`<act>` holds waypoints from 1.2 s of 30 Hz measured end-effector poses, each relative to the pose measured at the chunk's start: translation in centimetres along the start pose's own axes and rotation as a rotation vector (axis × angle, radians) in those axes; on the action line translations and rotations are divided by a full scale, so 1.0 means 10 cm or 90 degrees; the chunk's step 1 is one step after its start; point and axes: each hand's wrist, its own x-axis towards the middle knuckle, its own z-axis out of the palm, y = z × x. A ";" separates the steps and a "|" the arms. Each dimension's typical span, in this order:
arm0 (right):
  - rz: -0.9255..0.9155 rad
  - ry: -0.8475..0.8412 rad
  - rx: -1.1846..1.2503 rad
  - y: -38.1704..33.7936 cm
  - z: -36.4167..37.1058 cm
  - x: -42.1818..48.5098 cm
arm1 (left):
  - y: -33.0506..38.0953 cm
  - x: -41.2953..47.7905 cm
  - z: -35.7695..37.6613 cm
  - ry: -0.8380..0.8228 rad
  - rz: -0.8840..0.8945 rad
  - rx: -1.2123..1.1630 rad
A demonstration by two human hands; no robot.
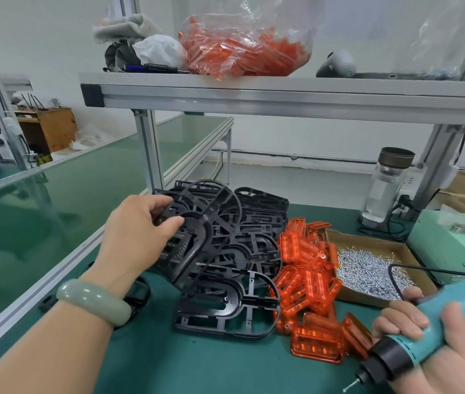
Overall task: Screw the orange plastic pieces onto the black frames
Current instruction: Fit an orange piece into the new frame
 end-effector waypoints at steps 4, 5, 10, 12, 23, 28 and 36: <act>-0.009 -0.027 0.012 -0.06 -0.06 0.01 | 0.12 -0.17 0.06 -0.028 -0.019 -0.069; -0.010 -0.020 0.018 -0.07 -0.08 0.00 | 0.13 -0.20 0.07 -0.040 -0.025 -0.083; -0.149 0.123 -0.015 -0.08 -0.03 -0.02 | 0.20 -0.38 0.13 -0.135 -0.033 -0.125; -0.231 0.220 -0.134 -0.07 0.07 -0.03 | 0.24 -0.43 0.14 -0.165 -0.026 -0.130; -0.163 0.122 -0.047 -0.11 0.11 -0.11 | 0.50 -0.64 0.19 -0.380 0.087 -0.056; -0.144 0.134 -0.087 -0.12 0.17 -0.09 | 0.55 -0.93 0.39 -0.508 0.169 0.075; -0.104 0.101 -0.017 -0.14 0.20 -0.06 | 0.64 -1.24 0.62 -0.595 0.250 0.096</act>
